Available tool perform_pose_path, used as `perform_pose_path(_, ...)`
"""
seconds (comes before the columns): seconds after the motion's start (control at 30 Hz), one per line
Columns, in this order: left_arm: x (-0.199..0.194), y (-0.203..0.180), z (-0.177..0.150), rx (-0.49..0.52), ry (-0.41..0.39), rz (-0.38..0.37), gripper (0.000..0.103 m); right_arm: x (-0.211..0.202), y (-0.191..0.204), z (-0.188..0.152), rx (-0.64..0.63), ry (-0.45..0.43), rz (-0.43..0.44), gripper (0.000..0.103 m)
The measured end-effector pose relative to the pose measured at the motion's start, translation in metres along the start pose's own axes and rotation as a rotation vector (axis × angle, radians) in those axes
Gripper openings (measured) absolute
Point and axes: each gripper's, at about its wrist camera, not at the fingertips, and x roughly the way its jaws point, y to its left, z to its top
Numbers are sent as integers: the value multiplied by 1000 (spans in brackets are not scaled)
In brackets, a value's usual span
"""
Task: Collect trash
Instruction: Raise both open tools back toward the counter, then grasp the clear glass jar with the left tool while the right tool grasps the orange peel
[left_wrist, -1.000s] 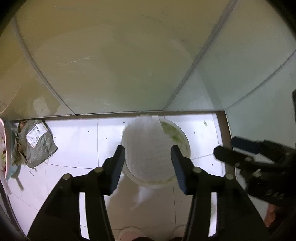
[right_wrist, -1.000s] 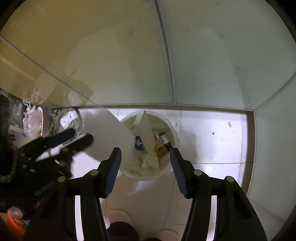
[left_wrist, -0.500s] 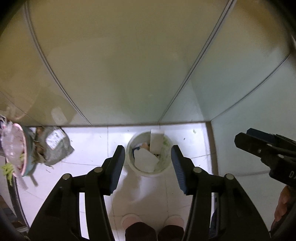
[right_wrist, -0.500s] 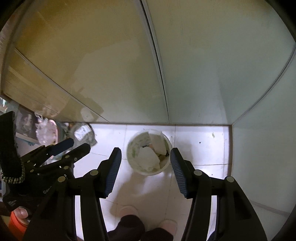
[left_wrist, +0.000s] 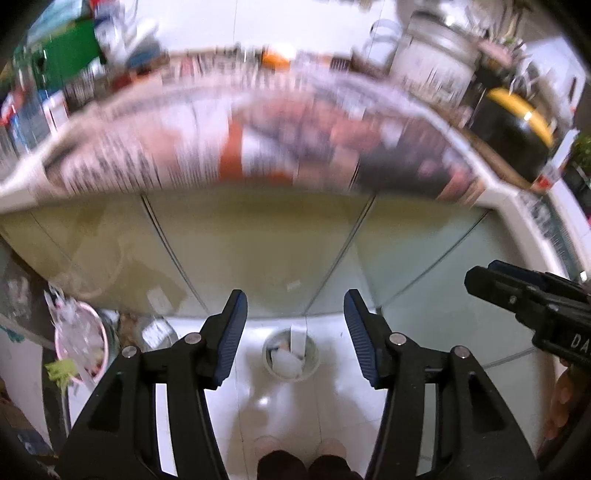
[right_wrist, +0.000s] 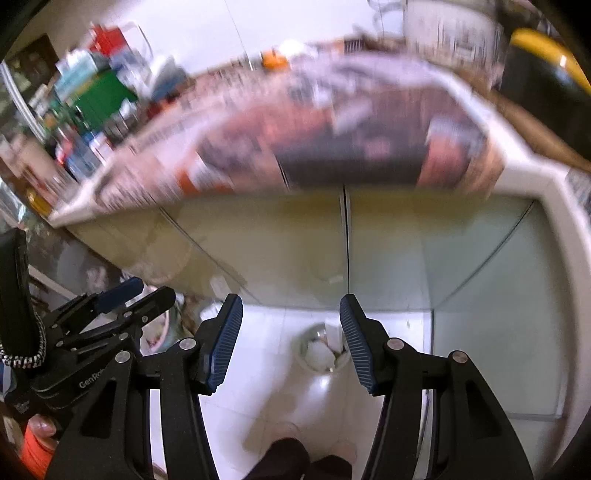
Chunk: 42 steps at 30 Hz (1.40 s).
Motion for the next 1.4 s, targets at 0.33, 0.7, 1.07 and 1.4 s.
perform_pose_path(0.33, -138, 3, 70, 62, -240, -14, 68, -124, 48, 47, -10, -257, -70, 54)
perform_pose_path(0.7, -202, 13, 123, 70, -441, 0, 97, -179, 62, 82, 5, -459, -114, 64)
perform_pose_path(1.07, -168, -4, 188, 58, -504, 72, 98, -161, 37, 145, -65, -519, -74, 71)
perform_pose_path(1.4, -103, -29, 283, -50, -483, 130, 98, -116, -6, 239, -166, -461, 28, 71)
